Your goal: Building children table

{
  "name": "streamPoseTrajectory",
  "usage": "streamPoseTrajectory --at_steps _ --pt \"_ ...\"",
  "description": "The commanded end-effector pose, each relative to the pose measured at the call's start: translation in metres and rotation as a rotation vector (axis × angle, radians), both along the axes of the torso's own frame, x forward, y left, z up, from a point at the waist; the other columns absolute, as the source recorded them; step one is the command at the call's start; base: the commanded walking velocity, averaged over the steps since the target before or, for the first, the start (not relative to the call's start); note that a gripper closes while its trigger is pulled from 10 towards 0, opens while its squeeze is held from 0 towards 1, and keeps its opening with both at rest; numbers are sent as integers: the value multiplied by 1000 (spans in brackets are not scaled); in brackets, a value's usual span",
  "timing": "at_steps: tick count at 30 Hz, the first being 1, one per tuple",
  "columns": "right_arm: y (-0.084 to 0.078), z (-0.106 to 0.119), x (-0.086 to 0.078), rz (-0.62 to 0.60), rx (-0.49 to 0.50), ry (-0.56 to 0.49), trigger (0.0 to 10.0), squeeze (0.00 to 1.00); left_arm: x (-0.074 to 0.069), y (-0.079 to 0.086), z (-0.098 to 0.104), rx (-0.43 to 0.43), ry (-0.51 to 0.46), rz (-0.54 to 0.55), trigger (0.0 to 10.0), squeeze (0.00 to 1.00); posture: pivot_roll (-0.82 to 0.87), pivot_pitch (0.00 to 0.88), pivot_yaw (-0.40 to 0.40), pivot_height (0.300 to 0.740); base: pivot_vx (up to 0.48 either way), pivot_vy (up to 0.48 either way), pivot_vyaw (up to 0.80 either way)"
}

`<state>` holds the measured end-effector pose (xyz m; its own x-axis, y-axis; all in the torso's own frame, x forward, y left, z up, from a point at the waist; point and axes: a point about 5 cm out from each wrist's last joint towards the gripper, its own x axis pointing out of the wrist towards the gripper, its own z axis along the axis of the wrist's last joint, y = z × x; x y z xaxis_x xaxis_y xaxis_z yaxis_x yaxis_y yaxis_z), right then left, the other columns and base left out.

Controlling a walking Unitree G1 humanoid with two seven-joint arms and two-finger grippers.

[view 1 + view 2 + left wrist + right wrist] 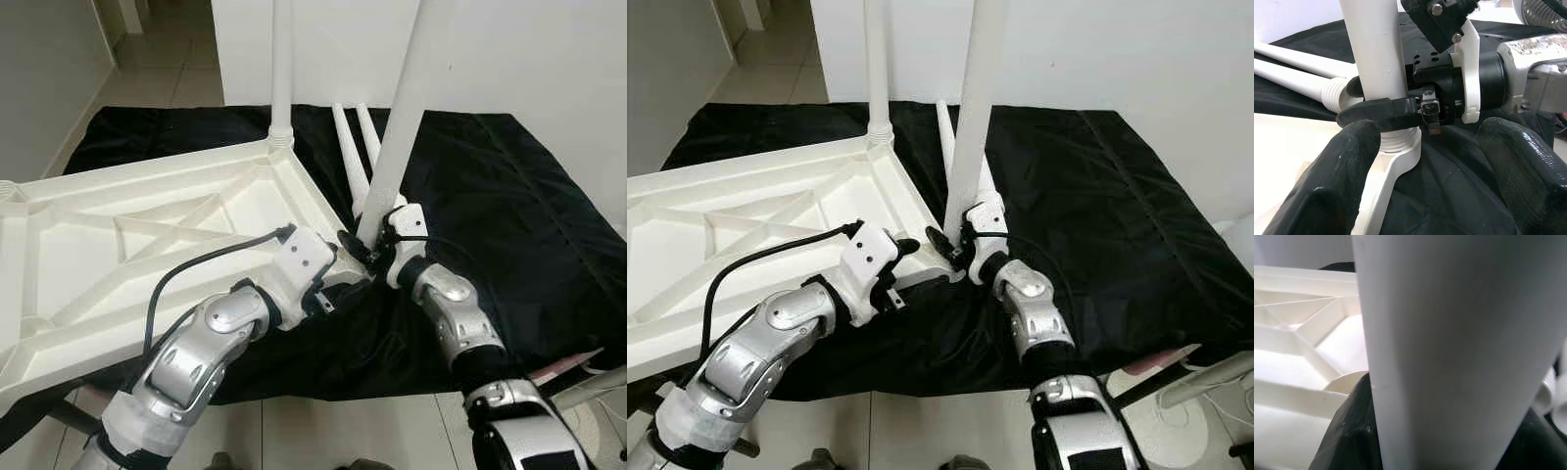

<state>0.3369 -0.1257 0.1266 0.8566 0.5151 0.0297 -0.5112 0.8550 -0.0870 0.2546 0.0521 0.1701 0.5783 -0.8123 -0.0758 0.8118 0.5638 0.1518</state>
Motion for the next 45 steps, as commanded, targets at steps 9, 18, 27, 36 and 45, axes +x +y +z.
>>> streamPoseTrajectory --at_steps 9,18,27,36,45 --pt "9 -13 -12 -411 58 94 10000 0 -5 -5 2 9 4 -89 10000 0 -38 0 -20 740 0 0 0" --pt "25 -15 -22 -510 141 129 10000 0 -6 -5 1 5 8 -88 10000 0 -41 0 -20 740 0 0 0" --pt "29 -8 -25 -469 154 92 10000 0 -4 -5 1 2 7 -88 10000 0 -43 0 -21 740 0 0 0" --pt "20 8 -28 -414 187 -4 10000 1000 -6 -6 -1 1 15 -97 10000 0 -55 0 -13 740 0 0 0" --pt "-7 4 -29 -237 135 -30 10000 1000 -5 -6 -2 16 13 -111 10000 0 -68 0 -4 740 0 0 0"
